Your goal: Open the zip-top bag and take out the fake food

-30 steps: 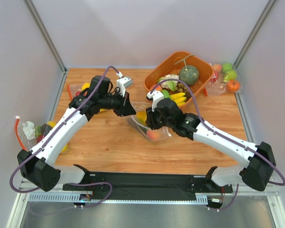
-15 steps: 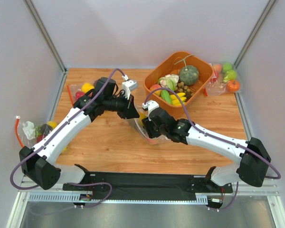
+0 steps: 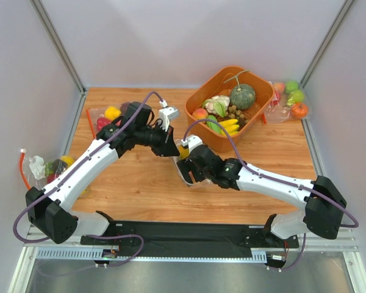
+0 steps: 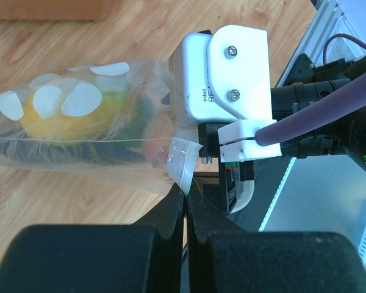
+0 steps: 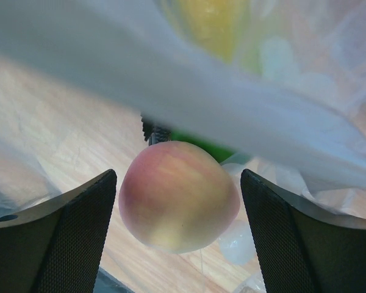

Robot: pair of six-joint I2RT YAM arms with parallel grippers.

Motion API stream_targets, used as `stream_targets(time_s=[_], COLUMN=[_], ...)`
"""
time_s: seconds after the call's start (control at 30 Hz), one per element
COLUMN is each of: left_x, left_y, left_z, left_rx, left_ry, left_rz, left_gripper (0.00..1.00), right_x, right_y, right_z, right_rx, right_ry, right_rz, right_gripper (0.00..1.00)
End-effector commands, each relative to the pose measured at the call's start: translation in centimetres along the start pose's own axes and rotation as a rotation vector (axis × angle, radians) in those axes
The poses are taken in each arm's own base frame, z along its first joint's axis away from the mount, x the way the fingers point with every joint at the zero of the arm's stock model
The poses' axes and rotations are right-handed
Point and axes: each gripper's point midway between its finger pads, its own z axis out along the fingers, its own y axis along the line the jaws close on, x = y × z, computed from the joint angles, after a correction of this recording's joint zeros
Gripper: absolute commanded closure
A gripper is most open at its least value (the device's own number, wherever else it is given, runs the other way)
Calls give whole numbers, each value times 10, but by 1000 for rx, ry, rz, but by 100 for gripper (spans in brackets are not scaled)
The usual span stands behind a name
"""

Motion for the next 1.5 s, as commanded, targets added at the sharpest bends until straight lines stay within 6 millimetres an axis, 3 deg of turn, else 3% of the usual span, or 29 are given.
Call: stream_targets(time_s=[0.0, 0.5, 0.63, 0.7, 0.73, 0.83, 0.93, 1.0, 1.1, 1.47], left_x=[-18, -18, -19, -18, -18, -19, -17, -17, -14, -10], left_y=[1, 1, 1, 2, 2, 2, 3, 4, 4, -1], left_z=[-3, -3, -5, -5, -5, -5, -5, -4, 1, 6], left_rx=[-9, -12, -18, -22, -25, -26, -25, -25, -16, -3], left_ry=[-63, -62, -66, -64, -65, -66, -60, -57, -40, -21], left_rz=[33, 35, 42, 41, 40, 43, 40, 38, 33, 47], left_gripper=[100, 100, 100, 100, 100, 100, 100, 100, 100, 100], right_x=[36, 69, 73, 71, 66, 54, 32, 19, -18, -70], right_y=[-8, -12, -14, -14, -13, -11, -8, -8, -8, -10], right_z=[7, 30, 26, 22, 18, 5, -10, -20, -42, -52], right_rx=[46, 100, 102, 97, 89, 69, 48, 38, 19, 21], right_ry=[101, 213, 228, 219, 201, 161, 80, 22, -132, -367], right_rz=[-38, -57, -56, -49, -45, -27, 8, 37, 91, 197], right_gripper=[15, 18, 54, 64, 72, 82, 86, 88, 90, 93])
